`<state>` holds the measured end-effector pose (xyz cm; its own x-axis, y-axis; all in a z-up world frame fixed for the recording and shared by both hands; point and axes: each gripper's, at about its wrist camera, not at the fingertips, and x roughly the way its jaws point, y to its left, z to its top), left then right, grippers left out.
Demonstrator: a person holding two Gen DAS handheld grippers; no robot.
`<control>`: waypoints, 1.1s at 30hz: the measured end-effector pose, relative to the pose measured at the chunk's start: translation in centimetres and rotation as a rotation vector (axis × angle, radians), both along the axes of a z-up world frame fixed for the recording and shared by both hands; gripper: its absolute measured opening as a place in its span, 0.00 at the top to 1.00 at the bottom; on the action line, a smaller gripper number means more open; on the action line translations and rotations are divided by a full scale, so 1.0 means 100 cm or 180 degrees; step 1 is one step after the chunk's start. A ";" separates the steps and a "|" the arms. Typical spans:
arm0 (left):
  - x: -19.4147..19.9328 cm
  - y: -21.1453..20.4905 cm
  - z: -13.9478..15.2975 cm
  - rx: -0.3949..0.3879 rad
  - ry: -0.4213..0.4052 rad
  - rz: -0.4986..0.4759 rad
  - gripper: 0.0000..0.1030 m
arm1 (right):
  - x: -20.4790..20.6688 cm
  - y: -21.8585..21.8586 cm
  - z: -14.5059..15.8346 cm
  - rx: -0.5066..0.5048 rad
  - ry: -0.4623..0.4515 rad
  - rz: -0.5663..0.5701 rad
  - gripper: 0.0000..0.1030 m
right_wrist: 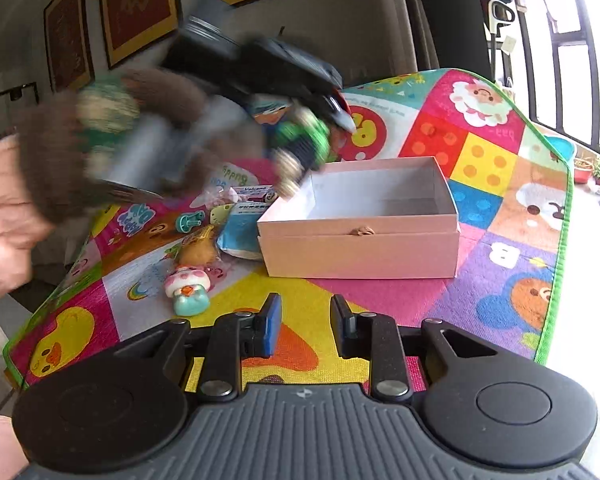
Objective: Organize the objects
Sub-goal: 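Grasp the crocheted doll with the left gripper and lower it into the pink box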
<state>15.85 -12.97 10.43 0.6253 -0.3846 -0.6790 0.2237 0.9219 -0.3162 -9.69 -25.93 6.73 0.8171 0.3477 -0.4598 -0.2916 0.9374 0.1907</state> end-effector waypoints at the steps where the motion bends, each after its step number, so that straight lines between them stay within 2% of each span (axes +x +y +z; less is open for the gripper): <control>1: 0.008 -0.005 -0.011 0.0102 0.0074 0.0022 0.32 | -0.002 -0.003 -0.002 0.0012 -0.0001 -0.0006 0.75; 3: 0.018 -0.007 -0.033 0.0300 0.0324 0.0073 0.32 | -0.004 -0.007 -0.005 0.0012 0.0001 -0.0020 0.75; 5: 0.021 -0.005 -0.046 0.0386 0.0520 0.0167 0.31 | -0.002 -0.009 -0.011 -0.0009 0.0022 -0.0045 0.73; 7: 0.016 0.000 -0.044 0.0435 0.0521 0.0162 0.31 | 0.002 -0.009 -0.016 0.0010 0.0076 -0.0058 0.72; 12: -0.006 0.016 -0.016 0.0492 0.0176 0.0047 0.30 | 0.012 -0.005 -0.023 0.0027 0.0150 -0.0051 0.71; 14: -0.020 0.029 -0.004 0.0469 0.0039 0.0035 0.29 | 0.014 -0.001 -0.022 -0.0005 0.0132 -0.0024 0.61; 19: -0.050 0.073 0.009 0.0170 -0.0162 0.0105 0.28 | 0.022 0.009 -0.019 -0.0084 0.0118 0.0076 0.48; 20: -0.048 0.070 0.009 0.0177 -0.0129 0.0039 0.28 | 0.027 0.013 -0.020 -0.0090 0.0162 0.0109 0.48; 24: -0.021 0.031 0.008 0.0478 -0.0280 -0.0255 0.30 | 0.041 0.030 -0.017 -0.0147 0.0253 0.0129 0.48; 27: 0.005 0.005 -0.005 0.0621 -0.0142 -0.0348 0.37 | 0.035 0.034 -0.013 -0.0109 0.0225 0.0184 0.48; 30: 0.019 -0.017 -0.027 0.0961 0.0020 -0.0424 0.39 | 0.029 0.029 -0.011 -0.0175 0.0182 0.0146 0.47; 31: 0.019 -0.019 -0.031 0.1003 0.0037 -0.0427 0.40 | 0.028 0.026 -0.011 -0.0186 0.0171 0.0117 0.47; 33: 0.013 -0.008 -0.029 0.0872 0.0008 -0.0354 0.45 | 0.026 0.020 -0.013 -0.0175 0.0160 0.0056 0.46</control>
